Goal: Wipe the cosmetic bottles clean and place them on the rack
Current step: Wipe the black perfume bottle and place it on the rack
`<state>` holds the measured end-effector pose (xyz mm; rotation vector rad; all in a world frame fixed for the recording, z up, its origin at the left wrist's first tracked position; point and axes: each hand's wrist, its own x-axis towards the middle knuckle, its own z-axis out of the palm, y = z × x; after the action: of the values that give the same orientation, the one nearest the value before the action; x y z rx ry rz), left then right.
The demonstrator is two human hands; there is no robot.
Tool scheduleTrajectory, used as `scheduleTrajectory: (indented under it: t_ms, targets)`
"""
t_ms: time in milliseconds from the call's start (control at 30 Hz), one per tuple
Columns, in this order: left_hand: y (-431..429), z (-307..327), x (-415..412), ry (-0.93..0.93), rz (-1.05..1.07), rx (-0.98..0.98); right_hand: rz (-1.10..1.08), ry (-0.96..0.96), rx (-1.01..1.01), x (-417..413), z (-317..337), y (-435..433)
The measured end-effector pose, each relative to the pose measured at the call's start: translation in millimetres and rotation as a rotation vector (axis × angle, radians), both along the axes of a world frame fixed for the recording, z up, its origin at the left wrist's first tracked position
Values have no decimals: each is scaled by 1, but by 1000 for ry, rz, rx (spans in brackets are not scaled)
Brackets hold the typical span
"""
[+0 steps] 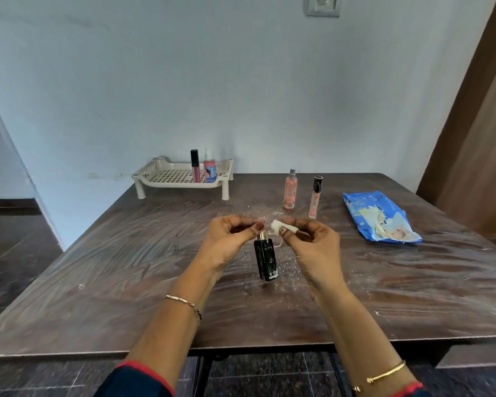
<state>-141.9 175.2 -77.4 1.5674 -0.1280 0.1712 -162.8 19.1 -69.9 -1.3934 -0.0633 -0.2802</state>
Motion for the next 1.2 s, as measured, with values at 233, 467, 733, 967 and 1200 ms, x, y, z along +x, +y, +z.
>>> scheduleTrajectory:
  t_ms: [233, 467, 733, 967, 1200]
  targets:
    - [-2, -7, 2, -9, -17, -43, -141, -313, -694, -11, -19, 14]
    - [-2, -7, 3, 2, -25, -57, -214, -544, -1132, -27, -28, 13]
    - [0, -9, 5, 5, -25, -24, -131, -413, -1217, -46, -46, 2]
    - [0, -9, 5, -2, -65, -10, -103, -360, -1188, -47, -34, 1]
    - [2, -10, 4, -32, -107, -23, -184, -482, -1128, -25, -15, 10]
